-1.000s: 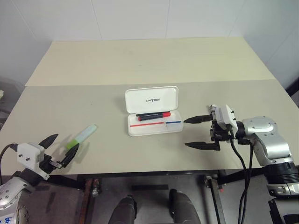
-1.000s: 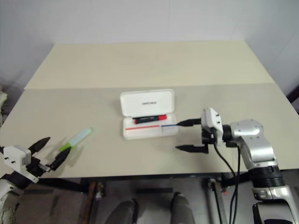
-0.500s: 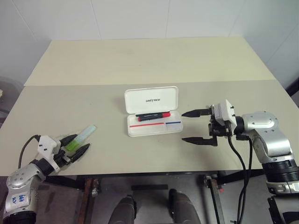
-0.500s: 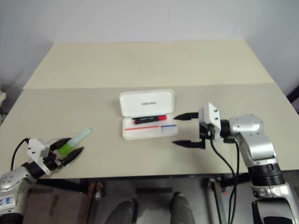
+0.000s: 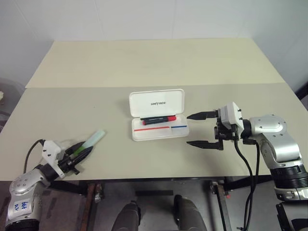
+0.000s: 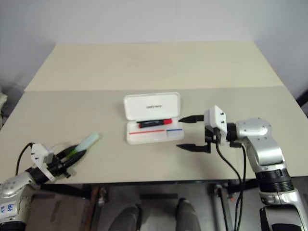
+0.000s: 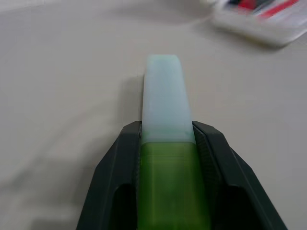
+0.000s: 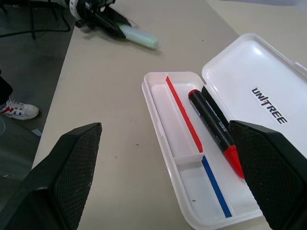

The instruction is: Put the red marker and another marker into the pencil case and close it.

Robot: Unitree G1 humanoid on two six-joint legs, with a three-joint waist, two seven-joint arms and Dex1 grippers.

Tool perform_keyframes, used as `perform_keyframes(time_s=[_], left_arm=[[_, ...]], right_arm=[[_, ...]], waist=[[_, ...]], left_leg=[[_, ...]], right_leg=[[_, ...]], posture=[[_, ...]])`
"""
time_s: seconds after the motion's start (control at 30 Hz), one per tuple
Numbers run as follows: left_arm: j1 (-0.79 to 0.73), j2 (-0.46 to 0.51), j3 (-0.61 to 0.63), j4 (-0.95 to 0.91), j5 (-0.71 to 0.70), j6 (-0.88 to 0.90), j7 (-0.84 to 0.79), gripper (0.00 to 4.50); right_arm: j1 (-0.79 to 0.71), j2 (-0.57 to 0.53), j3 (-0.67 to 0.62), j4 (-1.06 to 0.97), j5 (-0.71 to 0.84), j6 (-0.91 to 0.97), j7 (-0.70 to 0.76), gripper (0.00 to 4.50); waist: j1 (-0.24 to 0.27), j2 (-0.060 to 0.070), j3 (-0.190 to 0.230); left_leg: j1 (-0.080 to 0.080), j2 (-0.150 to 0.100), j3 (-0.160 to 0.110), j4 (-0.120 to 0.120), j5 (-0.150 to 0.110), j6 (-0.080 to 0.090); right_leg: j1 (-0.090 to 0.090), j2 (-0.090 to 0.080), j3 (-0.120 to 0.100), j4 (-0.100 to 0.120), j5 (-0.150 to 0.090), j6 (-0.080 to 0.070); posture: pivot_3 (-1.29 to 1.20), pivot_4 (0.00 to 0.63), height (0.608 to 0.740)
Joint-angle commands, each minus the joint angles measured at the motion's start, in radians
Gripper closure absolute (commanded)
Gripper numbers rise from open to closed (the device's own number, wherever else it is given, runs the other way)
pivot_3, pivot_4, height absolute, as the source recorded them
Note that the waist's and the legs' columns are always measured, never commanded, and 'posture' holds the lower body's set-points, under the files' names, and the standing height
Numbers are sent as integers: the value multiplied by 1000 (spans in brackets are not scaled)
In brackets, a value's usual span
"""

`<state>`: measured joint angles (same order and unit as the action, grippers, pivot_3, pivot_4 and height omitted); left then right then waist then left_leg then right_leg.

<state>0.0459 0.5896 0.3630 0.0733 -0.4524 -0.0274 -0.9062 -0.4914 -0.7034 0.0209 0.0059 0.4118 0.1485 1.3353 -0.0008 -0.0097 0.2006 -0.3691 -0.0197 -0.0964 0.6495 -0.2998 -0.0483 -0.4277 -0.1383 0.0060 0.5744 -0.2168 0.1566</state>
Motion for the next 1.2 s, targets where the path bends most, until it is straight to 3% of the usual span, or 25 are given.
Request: perform_keyframes(time_s=[0.03, 0.2, 0.33, 0.57, 0.77, 1.2], left_arm=[[-26, 39, -20, -142, -15, 4, -23, 3353], [-105, 85, -55, -226, -33, 73, -22, 3353], [-243, 114, -180, -243, -15, 157, -74, 3353], [-361, 86, -327, -200, 29, 194, -124, 3353], [-523, -4, -461, -13, 130, 112, -175, 3353], [-696, -132, -529, 328, 234, -85, -263, 3353]], right_arm=[[-3, 2, -19, -2, 11, -19, -4, 0], [4, 5, -19, 10, 7, -30, -4, 0], [23, -3, -23, 14, -12, -51, -17, 0], [93, -23, -64, -38, 5, -52, -40, 0], [214, -36, -121, -150, 22, -29, -108, 0], [345, -44, -177, -300, 44, 15, -215, 0]], waist=[[0, 0, 0], [-2, 0, 0], [-2, 0, 0], [-6, 0, 0], [3, 0, 0], [0, 0, 0]], left_leg=[[0, 0, 0, 0, 0, 0], [0, 0, 0, 0, 0, 0], [0, 1, 0, 0, 0, 0], [-1, 2, 1, -1, 0, 0], [-1, 2, 1, 1, 0, 0], [0, 3, 1, 2, 0, 0]], right_leg=[[0, 0, 0, 0, 0, 0], [0, 1, 0, 0, 0, 0], [0, 2, 1, 0, 0, 0], [0, 4, 2, 1, 0, 0], [1, 5, 2, -1, 0, 0], [1, 6, 3, -1, 1, 0]], posture=[[0, 150, 740], [0, 150, 740], [0, 150, 740], [0, 150, 740], [0, 150, 740], [0, 150, 740]])
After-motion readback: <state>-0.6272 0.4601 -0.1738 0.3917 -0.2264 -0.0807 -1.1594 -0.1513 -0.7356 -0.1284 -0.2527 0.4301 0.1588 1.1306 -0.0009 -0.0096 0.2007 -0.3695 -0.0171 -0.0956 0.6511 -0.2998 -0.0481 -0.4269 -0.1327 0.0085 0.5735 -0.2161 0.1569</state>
